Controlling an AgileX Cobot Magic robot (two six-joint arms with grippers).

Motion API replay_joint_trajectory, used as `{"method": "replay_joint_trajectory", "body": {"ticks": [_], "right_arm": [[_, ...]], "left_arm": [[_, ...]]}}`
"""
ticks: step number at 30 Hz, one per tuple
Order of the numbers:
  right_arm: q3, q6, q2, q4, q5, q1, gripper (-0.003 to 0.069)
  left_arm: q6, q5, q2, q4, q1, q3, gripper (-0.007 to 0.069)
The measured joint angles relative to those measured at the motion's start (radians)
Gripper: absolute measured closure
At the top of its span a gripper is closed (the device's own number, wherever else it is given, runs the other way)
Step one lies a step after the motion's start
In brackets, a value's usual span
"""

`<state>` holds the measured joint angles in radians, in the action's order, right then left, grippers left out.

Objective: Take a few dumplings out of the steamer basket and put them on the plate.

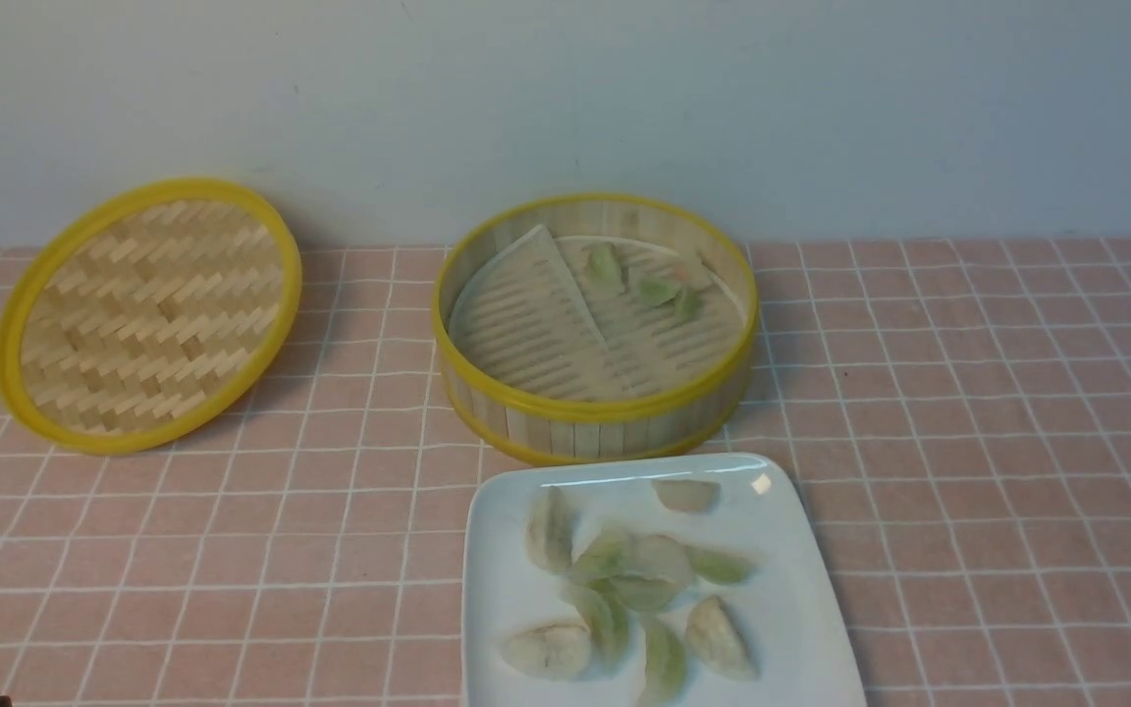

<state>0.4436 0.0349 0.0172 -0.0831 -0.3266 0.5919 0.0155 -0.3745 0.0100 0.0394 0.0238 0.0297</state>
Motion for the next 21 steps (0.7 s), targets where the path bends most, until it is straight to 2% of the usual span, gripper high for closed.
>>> {"method": "replay_joint_trajectory", "body": {"ticks": [4, 10, 15, 21], "right_arm": [[-0.053, -0.035, 0.0, 0.007, -0.03, -0.032, 0.0673], [-0.262, -0.051, 0.0, 0.036, -0.036, -0.365, 0.0673], [-0.45, -0.051, 0.0, 0.038, -0.063, -0.533, 0.0673], [-0.463, -0.052, -0.001, 0.046, -0.072, -0.574, 0.0673]], "left_arm": [[0.0, -0.001, 0.0, 0.0, 0.0, 0.0, 0.0631], [0.0, -0.002, 0.0, 0.0, 0.0, 0.0, 0.0631], [0.0, -0.004, 0.0, 0.0, 0.0, 0.0, 0.0631], [0.001, -0.004, 0.0, 0.0, -0.001, -0.001, 0.0631]]}}
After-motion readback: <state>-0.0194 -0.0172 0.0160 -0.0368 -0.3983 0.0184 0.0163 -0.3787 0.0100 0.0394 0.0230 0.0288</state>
